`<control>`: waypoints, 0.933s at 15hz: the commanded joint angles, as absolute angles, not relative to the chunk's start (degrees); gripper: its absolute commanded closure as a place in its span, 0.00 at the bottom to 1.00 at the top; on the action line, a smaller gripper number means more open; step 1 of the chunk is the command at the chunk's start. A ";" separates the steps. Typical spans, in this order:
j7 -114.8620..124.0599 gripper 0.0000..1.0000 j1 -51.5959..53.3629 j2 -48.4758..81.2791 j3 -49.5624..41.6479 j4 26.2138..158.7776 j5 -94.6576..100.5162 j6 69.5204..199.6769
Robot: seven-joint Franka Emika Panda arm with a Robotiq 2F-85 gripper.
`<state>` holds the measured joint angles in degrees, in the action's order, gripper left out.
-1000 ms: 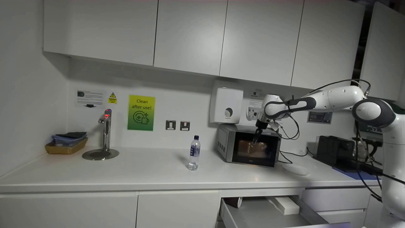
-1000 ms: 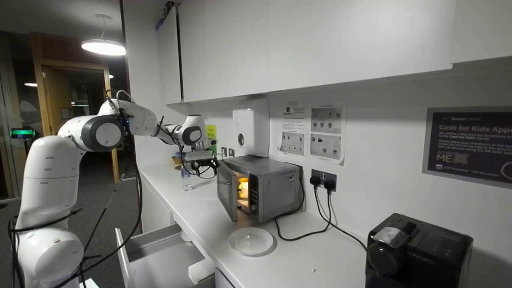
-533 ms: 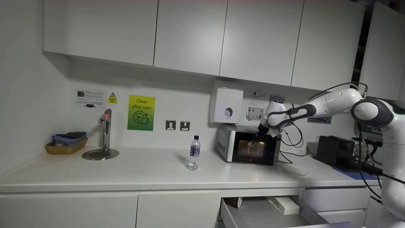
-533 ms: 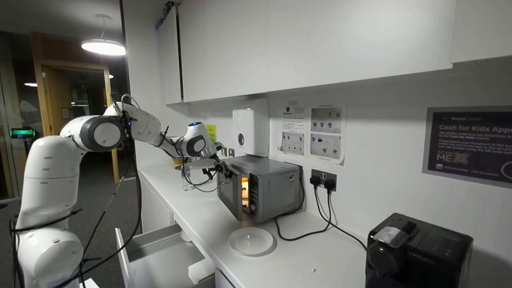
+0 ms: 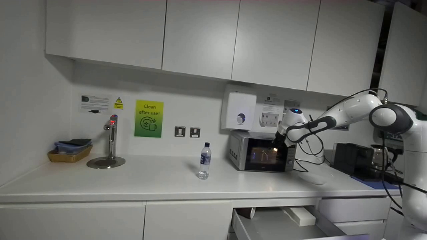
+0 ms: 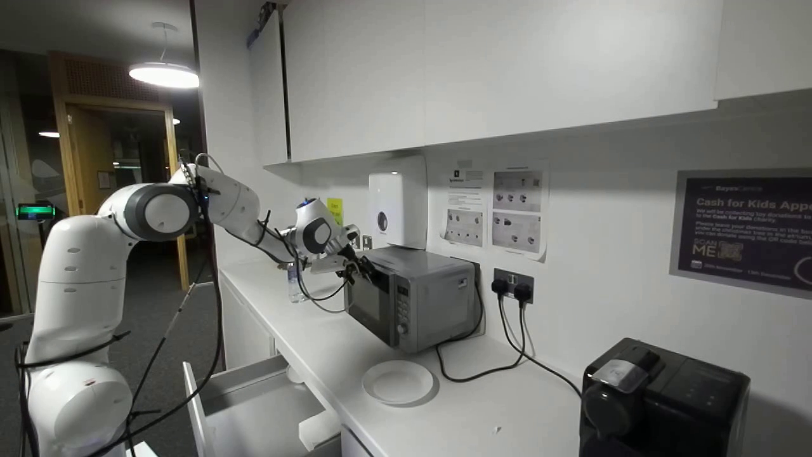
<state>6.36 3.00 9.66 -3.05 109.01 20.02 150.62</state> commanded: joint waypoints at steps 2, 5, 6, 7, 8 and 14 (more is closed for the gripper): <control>9.55 0.00 3.35 7.87 -3.49 111.00 23.07 152.28; 8.97 0.00 3.58 7.29 -3.07 111.71 22.54 152.22; 8.85 0.00 3.65 7.07 -2.93 111.92 22.26 152.08; 8.51 0.00 3.69 6.67 -2.64 112.30 21.48 151.86; 8.42 0.00 3.74 6.35 -2.44 112.62 21.14 151.80; 9.16 0.00 3.91 3.62 -1.03 116.20 19.30 151.46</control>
